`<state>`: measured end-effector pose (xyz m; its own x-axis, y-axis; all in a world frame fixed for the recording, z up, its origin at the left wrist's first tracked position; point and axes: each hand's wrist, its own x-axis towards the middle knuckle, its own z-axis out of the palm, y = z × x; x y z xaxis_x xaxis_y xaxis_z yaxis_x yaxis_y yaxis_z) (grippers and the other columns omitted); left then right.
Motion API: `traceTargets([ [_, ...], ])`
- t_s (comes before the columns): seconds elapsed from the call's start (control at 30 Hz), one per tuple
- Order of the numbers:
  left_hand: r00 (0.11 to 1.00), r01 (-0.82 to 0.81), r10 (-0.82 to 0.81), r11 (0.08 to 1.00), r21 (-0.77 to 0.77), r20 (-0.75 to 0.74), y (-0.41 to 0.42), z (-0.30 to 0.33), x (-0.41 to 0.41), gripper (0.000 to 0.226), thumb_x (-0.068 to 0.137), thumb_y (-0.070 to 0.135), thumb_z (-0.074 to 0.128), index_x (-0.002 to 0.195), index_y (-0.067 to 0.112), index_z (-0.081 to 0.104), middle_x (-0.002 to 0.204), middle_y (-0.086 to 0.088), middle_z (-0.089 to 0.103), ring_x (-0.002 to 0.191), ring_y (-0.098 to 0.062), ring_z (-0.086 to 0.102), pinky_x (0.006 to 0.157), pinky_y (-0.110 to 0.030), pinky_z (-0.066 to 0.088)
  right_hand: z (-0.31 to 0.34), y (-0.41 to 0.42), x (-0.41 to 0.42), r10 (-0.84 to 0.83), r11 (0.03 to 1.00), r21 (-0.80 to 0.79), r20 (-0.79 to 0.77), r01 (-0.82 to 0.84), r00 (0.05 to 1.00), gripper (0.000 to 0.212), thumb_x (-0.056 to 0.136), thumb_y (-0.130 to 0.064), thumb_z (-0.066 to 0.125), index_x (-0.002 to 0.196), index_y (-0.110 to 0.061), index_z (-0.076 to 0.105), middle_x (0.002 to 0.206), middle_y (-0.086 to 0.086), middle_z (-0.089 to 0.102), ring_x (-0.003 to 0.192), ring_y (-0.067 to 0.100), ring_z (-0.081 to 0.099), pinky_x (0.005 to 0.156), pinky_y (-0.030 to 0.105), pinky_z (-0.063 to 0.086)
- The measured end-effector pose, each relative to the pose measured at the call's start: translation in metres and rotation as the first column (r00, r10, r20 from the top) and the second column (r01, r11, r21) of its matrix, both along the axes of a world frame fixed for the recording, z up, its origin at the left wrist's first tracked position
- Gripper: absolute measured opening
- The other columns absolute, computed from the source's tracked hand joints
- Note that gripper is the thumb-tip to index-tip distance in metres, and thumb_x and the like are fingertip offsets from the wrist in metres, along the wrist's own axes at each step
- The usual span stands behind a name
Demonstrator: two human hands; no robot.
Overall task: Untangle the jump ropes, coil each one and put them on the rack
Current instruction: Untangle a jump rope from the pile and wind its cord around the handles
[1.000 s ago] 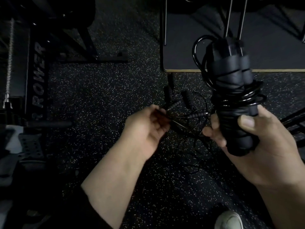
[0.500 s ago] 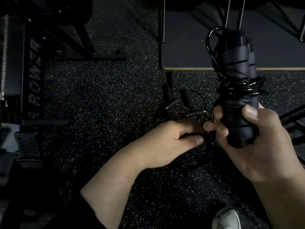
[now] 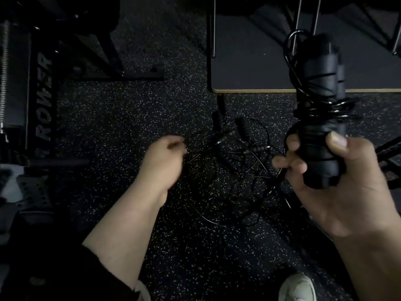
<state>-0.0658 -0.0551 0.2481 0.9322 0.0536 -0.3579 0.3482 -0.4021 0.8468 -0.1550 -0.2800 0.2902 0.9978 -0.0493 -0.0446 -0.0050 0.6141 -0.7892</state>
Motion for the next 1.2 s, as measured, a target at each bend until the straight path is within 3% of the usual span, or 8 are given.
traceTargets([
  [0.17, 0.744, 0.666, -0.659, 0.744, -0.055, 0.110, -0.032, 0.015, -0.026, 0.038, 0.107, 0.024, 0.051, 0.136, 0.047, 0.058, 0.125, 0.007, 0.071, 0.116, -0.002, 0.061, 0.104, -0.030, 0.045, -0.007, 0.014, 0.003, 0.012, 0.999, 0.047, -0.040, -0.010, 0.999, 0.065, 0.060, -0.040, 0.090, 0.105, -0.008, 0.056, 0.084, 0.004, 0.064, 0.062, 0.010, 0.058, 0.070, 0.024, 0.052],
  [0.4, 0.648, 0.753, -0.748, 0.657, 0.021, 0.143, -0.034, 0.009, -0.029, 0.022, 0.101, 0.030, 0.062, 0.120, 0.027, 0.072, 0.116, 0.016, 0.072, 0.110, 0.003, 0.064, 0.102, -0.028, 0.049, -0.008, 0.010, 0.000, 0.041, 0.999, -0.004, -0.036, -0.041, 0.999, 0.058, 0.065, -0.039, 0.088, 0.103, -0.008, 0.057, 0.083, 0.007, 0.063, 0.062, 0.014, 0.056, 0.078, 0.034, 0.048],
  [0.5, 0.843, 0.418, -0.463, 0.884, 0.210, 0.272, -0.025, 0.005, -0.020, 0.014, 0.105, 0.026, 0.054, 0.104, 0.024, 0.068, 0.088, 0.008, 0.068, 0.073, -0.001, 0.062, 0.066, -0.025, 0.053, -0.005, 0.005, 0.002, 0.006, 1.000, -0.027, -0.031, -0.007, 1.000, 0.063, 0.061, -0.038, 0.090, 0.106, -0.007, 0.059, 0.086, 0.007, 0.062, 0.063, 0.012, 0.059, 0.079, 0.040, 0.039],
  [0.63, 0.964, -0.259, 0.263, 0.959, -0.115, 0.024, 0.003, -0.004, 0.003, 0.023, 0.110, 0.024, 0.042, 0.114, 0.019, 0.063, 0.086, 0.002, 0.066, 0.066, -0.009, 0.061, 0.056, -0.023, 0.043, -0.001, -0.004, -0.001, -0.041, 0.999, -0.024, -0.038, 0.040, 0.998, 0.067, 0.056, -0.042, 0.091, 0.107, -0.011, 0.060, 0.084, 0.004, 0.064, 0.061, 0.010, 0.060, 0.083, 0.039, 0.035],
  [0.77, 0.969, 0.240, -0.249, 0.927, 0.287, -0.006, 0.000, -0.010, -0.005, 0.034, 0.107, 0.024, 0.050, 0.140, 0.026, 0.058, 0.125, 0.008, 0.067, 0.096, -0.009, 0.062, 0.082, -0.029, 0.050, -0.004, 0.001, 0.001, -0.032, 0.999, 0.003, -0.054, 0.032, 0.998, 0.071, 0.053, -0.042, 0.092, 0.107, -0.011, 0.058, 0.086, 0.003, 0.064, 0.063, 0.009, 0.059, 0.075, 0.027, 0.049],
  [0.9, 0.743, 0.667, -0.665, 0.745, 0.010, 0.077, -0.029, 0.009, -0.023, 0.043, 0.106, 0.030, 0.052, 0.146, 0.046, 0.049, 0.142, 0.021, 0.057, 0.125, -0.001, 0.055, 0.108, -0.027, 0.041, -0.008, 0.011, 0.003, 0.013, 1.000, 0.029, -0.049, -0.011, 0.999, 0.067, 0.058, -0.038, 0.092, 0.107, -0.008, 0.057, 0.088, 0.005, 0.061, 0.065, 0.011, 0.059, 0.072, 0.028, 0.049],
  [1.0, 0.646, 0.763, -0.754, 0.635, -0.121, 0.117, -0.040, 0.006, -0.035, 0.039, 0.103, 0.032, 0.054, 0.138, 0.049, 0.052, 0.144, 0.023, 0.057, 0.136, 0.007, 0.046, 0.118, -0.028, 0.034, -0.012, 0.012, 0.002, 0.050, 0.999, 0.023, -0.058, -0.049, 0.997, 0.062, 0.062, -0.037, 0.090, 0.106, -0.006, 0.059, 0.083, 0.008, 0.064, 0.063, 0.014, 0.057, 0.068, 0.025, 0.055],
  [1.2, 0.675, 0.736, -0.728, 0.676, -0.038, 0.118, -0.037, 0.004, -0.032, 0.027, 0.103, 0.027, 0.059, 0.128, 0.034, 0.068, 0.123, 0.018, 0.069, 0.117, 0.003, 0.060, 0.107, -0.023, 0.045, -0.013, 0.011, 0.003, 0.041, 0.999, 0.026, -0.054, -0.040, 0.998, 0.062, 0.063, -0.037, 0.090, 0.108, -0.008, 0.059, 0.083, 0.007, 0.064, 0.063, 0.015, 0.057, 0.072, 0.028, 0.053],
])
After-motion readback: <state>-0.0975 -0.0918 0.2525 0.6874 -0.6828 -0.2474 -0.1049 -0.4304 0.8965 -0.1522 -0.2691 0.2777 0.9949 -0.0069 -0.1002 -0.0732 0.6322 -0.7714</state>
